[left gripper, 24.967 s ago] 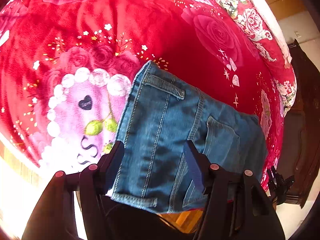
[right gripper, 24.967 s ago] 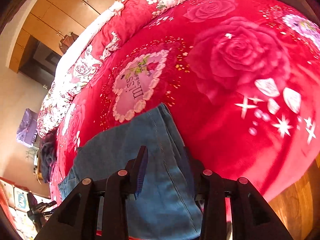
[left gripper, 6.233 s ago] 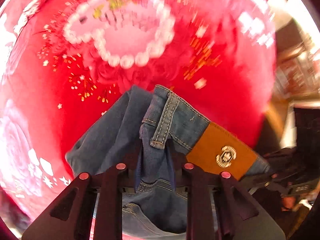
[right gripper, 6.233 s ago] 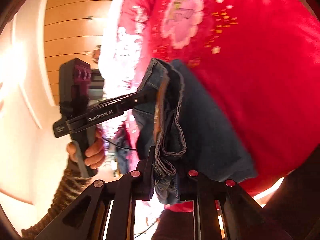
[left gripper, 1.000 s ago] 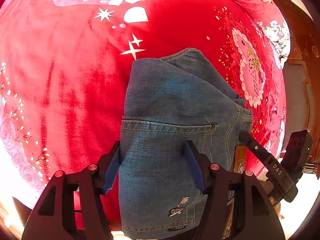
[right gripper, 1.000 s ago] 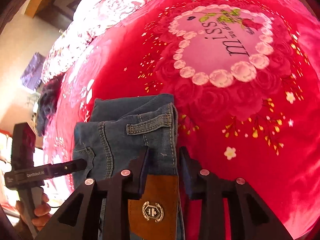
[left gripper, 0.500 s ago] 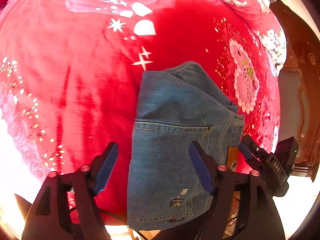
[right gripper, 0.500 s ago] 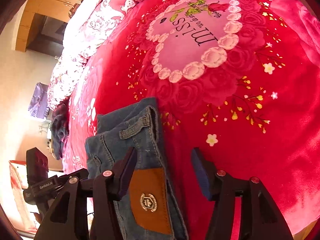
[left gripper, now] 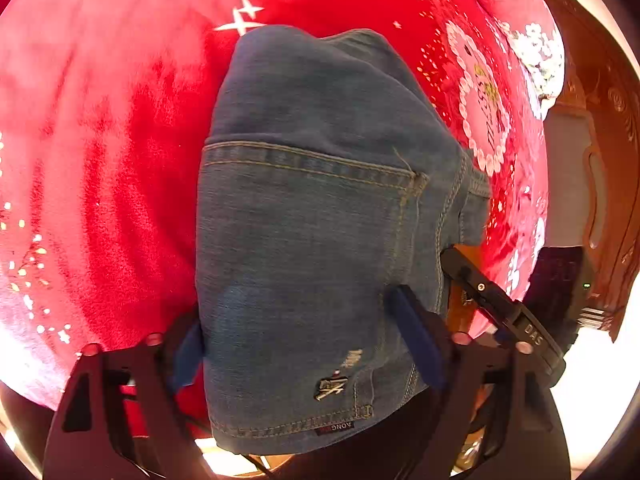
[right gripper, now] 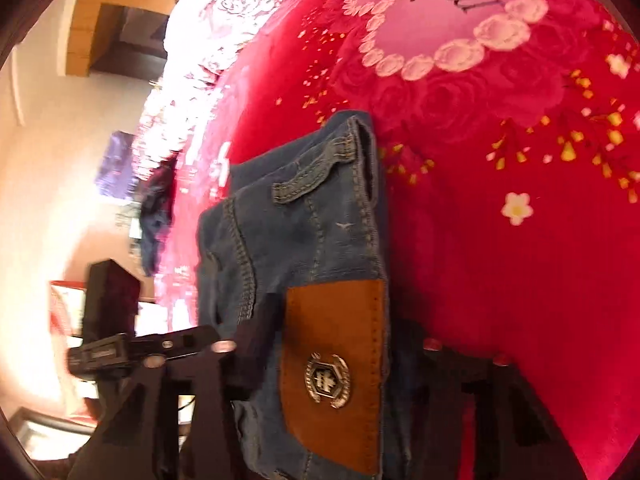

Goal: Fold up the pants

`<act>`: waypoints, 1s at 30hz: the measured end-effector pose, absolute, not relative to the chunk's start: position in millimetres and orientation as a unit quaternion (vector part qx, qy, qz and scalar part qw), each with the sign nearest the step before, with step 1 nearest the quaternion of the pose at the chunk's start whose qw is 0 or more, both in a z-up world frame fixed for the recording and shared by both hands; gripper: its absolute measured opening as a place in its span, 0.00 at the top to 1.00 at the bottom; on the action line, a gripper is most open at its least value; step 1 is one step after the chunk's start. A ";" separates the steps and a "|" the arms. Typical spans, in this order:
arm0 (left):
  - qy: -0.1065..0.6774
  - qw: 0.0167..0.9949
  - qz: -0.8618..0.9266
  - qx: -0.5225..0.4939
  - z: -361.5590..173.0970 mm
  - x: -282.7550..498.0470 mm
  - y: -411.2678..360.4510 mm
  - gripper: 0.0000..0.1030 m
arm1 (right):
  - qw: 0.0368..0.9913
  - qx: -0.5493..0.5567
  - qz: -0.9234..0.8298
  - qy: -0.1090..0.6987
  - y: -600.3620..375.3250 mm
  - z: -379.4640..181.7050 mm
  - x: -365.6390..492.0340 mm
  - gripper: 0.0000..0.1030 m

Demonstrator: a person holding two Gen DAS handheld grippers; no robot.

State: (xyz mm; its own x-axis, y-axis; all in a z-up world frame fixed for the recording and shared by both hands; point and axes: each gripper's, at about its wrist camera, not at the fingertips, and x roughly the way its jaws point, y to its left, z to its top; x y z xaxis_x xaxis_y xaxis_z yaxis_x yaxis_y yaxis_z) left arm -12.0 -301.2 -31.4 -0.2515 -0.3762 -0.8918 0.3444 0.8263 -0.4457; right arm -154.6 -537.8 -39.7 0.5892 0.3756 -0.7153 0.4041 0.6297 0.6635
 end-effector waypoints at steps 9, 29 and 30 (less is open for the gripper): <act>0.714 0.623 -0.319 -0.032 -6.1 1.2 -286.0 0.62 | 0.797 0.423 0.015 0.432 -522.0 4.0 -137.1 0.71; 0.555 0.810 -0.187 0.002 60.5 101.6 -229.0 0.28 | 0.865 0.168 -0.175 0.439 -488.6 97.9 0.0 0.15; 0.550 0.814 -0.185 0.000 56.0 95.4 -223.9 0.28 | 0.865 0.142 -0.192 0.441 -481.4 98.4 -6.7 0.15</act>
